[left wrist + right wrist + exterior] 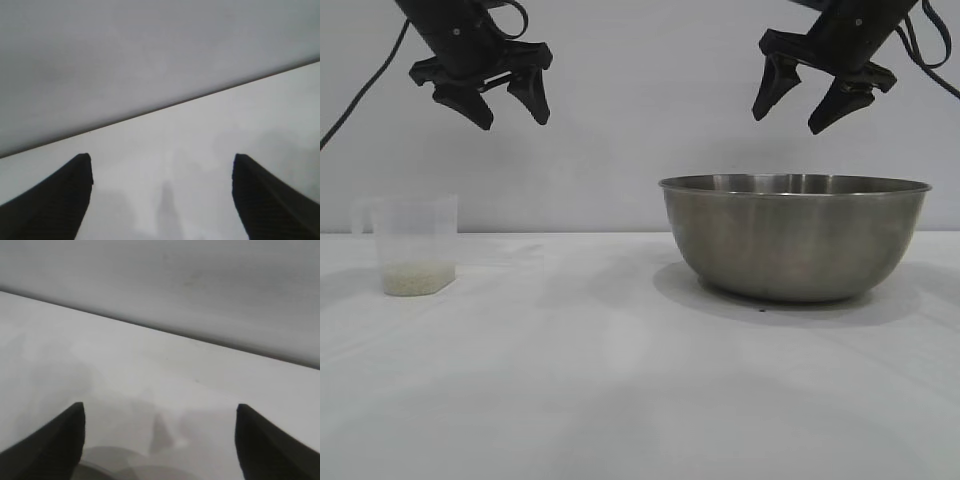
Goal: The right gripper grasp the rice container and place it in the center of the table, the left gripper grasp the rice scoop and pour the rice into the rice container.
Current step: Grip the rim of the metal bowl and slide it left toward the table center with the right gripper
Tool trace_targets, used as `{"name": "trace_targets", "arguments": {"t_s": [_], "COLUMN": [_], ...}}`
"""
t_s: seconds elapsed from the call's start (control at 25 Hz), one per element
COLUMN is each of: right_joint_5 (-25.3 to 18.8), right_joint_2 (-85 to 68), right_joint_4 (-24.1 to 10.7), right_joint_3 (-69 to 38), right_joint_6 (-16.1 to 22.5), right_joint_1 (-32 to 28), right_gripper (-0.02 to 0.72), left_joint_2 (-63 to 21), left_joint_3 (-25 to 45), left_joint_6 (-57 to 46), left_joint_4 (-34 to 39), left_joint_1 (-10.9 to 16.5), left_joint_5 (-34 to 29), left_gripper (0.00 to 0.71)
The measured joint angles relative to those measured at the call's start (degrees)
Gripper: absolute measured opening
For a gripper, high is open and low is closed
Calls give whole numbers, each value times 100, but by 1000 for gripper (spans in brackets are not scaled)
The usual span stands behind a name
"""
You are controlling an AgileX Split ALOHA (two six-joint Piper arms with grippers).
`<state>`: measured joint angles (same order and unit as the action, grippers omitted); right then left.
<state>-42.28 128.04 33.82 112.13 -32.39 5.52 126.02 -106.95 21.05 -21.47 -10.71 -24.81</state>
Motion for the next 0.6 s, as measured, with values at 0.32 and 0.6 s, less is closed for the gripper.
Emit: {"name": "trace_targets", "arguments": {"t_s": [0.32,0.6], "right_joint_5": [-297,-1332], "right_joint_2": [0,-202], "right_joint_4": [-36,-269], "right_joint_3": [6,28], "right_joint_6": [3,390], "right_joint_1": [-24,-430], "right_gripper": [580,580], "left_joint_2": [0,0], "left_joint_3": [0,0], "left_joint_6": [0,0], "left_joint_4": [0,0], "left_joint_1": [0,0], "left_joint_5": [0,-11], "left_gripper": [525,525]}}
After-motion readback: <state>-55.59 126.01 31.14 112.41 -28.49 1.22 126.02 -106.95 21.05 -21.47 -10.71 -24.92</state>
